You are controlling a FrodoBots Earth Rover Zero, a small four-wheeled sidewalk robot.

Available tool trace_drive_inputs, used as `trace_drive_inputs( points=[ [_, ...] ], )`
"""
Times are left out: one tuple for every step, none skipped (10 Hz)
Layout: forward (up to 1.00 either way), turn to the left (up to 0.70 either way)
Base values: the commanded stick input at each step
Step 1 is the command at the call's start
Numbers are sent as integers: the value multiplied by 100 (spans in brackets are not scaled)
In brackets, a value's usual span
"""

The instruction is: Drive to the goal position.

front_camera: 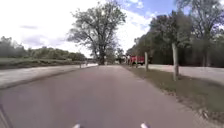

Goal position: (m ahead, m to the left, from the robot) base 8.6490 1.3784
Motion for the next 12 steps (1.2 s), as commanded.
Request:
trace_drive_inputs(
  points=[
    [100, 0],
    [100, 0],
    [100, 0],
    [100, 0],
    [100, 0],
    [100, 0],
    [100, 0],
    [100, 0],
    [100, 0],
    [100, 0],
    [100, 0],
    [100, 0]
  ],
)
